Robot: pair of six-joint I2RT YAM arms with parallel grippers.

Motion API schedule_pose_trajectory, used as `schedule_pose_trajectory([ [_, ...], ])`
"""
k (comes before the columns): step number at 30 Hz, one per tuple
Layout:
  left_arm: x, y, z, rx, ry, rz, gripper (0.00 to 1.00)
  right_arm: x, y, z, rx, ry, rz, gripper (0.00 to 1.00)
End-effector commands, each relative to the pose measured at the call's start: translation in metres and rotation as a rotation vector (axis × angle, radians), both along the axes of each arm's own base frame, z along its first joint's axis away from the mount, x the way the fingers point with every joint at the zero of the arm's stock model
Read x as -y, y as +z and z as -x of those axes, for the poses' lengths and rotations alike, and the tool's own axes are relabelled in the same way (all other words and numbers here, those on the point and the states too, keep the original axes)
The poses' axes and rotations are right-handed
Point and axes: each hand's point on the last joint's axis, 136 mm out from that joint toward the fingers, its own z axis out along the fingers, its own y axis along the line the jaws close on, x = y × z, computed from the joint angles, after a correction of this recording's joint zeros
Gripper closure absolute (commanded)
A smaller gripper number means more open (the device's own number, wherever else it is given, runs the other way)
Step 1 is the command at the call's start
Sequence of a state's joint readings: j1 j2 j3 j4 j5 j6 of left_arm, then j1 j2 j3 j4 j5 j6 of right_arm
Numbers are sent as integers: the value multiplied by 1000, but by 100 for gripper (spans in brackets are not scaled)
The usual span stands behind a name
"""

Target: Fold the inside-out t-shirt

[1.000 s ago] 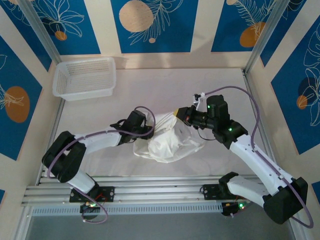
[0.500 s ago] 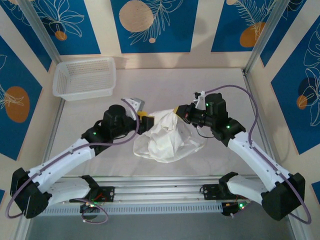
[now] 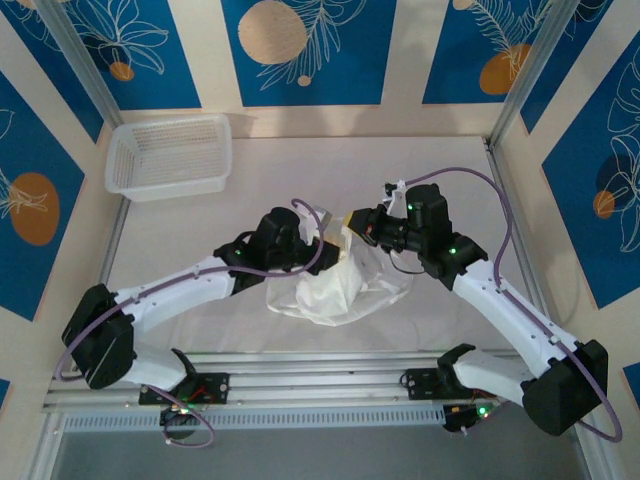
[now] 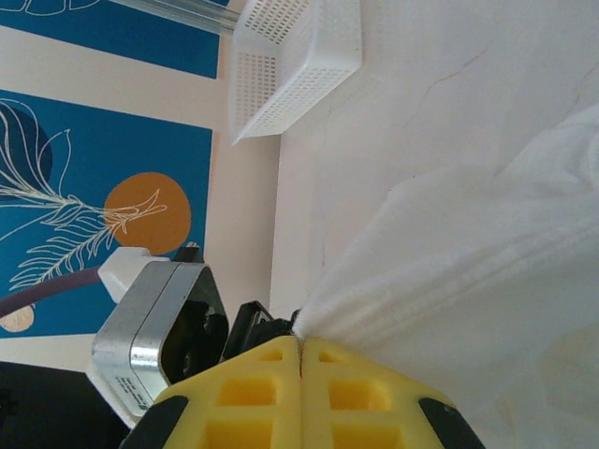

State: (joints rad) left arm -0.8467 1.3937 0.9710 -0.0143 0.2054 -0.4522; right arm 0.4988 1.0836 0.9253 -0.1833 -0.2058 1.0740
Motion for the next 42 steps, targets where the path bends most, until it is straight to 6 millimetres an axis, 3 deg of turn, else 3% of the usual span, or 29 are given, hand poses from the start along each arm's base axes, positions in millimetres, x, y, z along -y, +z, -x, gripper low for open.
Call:
schedule_pose_trajectory([
  [1,3,29,-8,46,30,65,92,0,12,1,18,-6,-6,100],
  [2,4,30,-6,37,21,74,100,0,10,1,12,-9,-3,100],
  [5,1,40,-5,-31,22,145,100,5,5,-2,5,-28,10,100],
  [7,-5,55,-3,-92,17,231,100,14,0,-9,16,-54,43,100],
  [9,-10,78,2,-131,-13,335,100,33,-18,-21,-16,-103,103,100],
  [11,-14,97,7,-139,-43,387,100,38,-30,-27,-56,-80,84,100],
  [14,-19,110,12,-137,-55,385,100,34,-29,-22,-56,-11,58,89],
  [17,-24,108,11,-126,-32,359,100,39,-22,-12,-13,-4,89,67],
  [18,-25,106,9,-127,-28,353,100,42,-20,-7,9,-16,104,65],
  [21,-24,103,7,-130,-26,349,100,48,-26,10,78,-68,142,65],
  [24,-23,102,4,-128,-23,340,100,28,-38,32,170,-29,113,65],
  [27,-21,103,2,-135,-26,332,100,20,-48,40,237,-35,162,65],
  [34,-19,103,3,-151,-36,321,100,16,-23,15,668,-25,577,43],
  [40,-22,104,4,-154,-19,321,100,-2,-24,-10,737,41,713,43],
  [42,-25,103,3,-149,-9,305,100,-3,-26,-13,716,60,710,55],
])
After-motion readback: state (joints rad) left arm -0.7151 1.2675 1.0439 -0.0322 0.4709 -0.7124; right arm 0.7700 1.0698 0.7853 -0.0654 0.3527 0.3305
